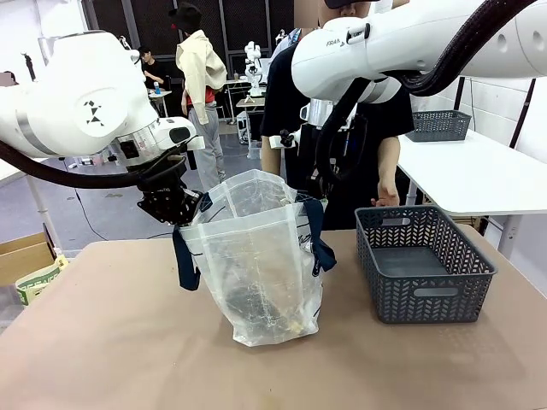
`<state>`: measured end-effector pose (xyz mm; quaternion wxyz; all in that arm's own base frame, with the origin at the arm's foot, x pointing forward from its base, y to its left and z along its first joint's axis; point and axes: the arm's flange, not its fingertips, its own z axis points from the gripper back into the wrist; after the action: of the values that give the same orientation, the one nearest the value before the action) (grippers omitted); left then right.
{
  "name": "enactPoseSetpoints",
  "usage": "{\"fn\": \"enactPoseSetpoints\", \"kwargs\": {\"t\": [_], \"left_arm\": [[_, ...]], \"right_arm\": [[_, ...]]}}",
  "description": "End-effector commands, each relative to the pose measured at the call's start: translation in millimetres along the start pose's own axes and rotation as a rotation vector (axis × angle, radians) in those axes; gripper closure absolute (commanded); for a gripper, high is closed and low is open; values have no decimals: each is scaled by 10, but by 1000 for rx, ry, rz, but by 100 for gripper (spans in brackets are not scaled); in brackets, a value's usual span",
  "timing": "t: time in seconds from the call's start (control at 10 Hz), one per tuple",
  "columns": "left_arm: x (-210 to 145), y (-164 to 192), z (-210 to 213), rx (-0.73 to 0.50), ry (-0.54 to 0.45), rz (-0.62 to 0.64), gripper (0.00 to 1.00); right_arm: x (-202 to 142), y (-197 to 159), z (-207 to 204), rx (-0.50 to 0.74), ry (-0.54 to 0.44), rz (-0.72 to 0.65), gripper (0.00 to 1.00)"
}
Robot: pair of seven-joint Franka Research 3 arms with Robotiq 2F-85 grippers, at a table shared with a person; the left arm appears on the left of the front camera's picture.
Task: Transfer purchased items from the store into the shopping bag.
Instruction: Move the Reusable shopping bag to the right side of the table.
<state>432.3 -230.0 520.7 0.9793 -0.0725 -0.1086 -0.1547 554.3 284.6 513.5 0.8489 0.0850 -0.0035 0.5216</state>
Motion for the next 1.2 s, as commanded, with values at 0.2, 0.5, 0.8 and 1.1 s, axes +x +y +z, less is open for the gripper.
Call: {"fn": "enactPoseSetpoints", "kwargs": {"t": [0.2, 0.5, 0.8, 1.1], "left_arm": [[-7, 2, 10, 1, -2, 3, 100], [-7, 2, 10, 1, -2, 3, 100], [-7, 2, 10, 1, -2, 3, 100], [-7, 2, 10, 1, -2, 3, 100]], "right_arm": [[-11, -5, -6, 9, -3, -5, 100], [-11, -5, -6, 9, -3, -5, 100], [-11, -5, -6, 9, -3, -5, 100], [-11, -5, -6, 9, -3, -5, 100]]}}
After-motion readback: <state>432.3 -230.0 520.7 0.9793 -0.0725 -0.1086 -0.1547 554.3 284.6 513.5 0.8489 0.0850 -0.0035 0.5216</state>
